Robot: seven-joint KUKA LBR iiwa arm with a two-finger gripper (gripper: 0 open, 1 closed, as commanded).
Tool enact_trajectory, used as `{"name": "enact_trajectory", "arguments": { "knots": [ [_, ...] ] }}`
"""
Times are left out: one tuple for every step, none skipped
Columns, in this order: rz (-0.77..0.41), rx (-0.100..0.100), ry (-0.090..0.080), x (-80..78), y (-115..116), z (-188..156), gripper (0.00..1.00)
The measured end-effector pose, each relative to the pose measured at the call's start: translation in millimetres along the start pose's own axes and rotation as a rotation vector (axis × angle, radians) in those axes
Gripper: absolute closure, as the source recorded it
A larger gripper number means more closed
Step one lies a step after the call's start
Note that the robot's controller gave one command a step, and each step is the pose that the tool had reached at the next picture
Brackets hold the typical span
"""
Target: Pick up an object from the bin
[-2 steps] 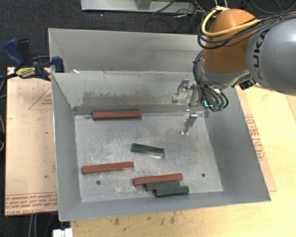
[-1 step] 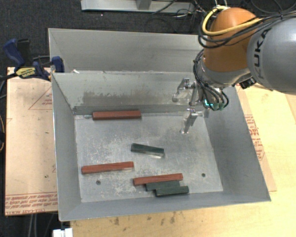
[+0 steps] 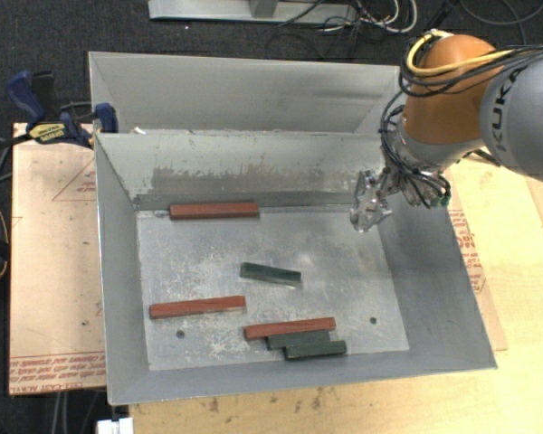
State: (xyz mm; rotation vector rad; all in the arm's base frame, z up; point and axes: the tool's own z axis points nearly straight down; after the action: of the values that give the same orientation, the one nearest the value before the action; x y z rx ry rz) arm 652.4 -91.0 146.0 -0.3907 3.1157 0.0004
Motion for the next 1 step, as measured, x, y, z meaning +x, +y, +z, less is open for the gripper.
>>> {"name": "enact_trajectory", "arguments": {
  "knots": [
    [-0.001,0.0,-0.001,-0.3,0.5,-0.3,1.0]
  ]
}}
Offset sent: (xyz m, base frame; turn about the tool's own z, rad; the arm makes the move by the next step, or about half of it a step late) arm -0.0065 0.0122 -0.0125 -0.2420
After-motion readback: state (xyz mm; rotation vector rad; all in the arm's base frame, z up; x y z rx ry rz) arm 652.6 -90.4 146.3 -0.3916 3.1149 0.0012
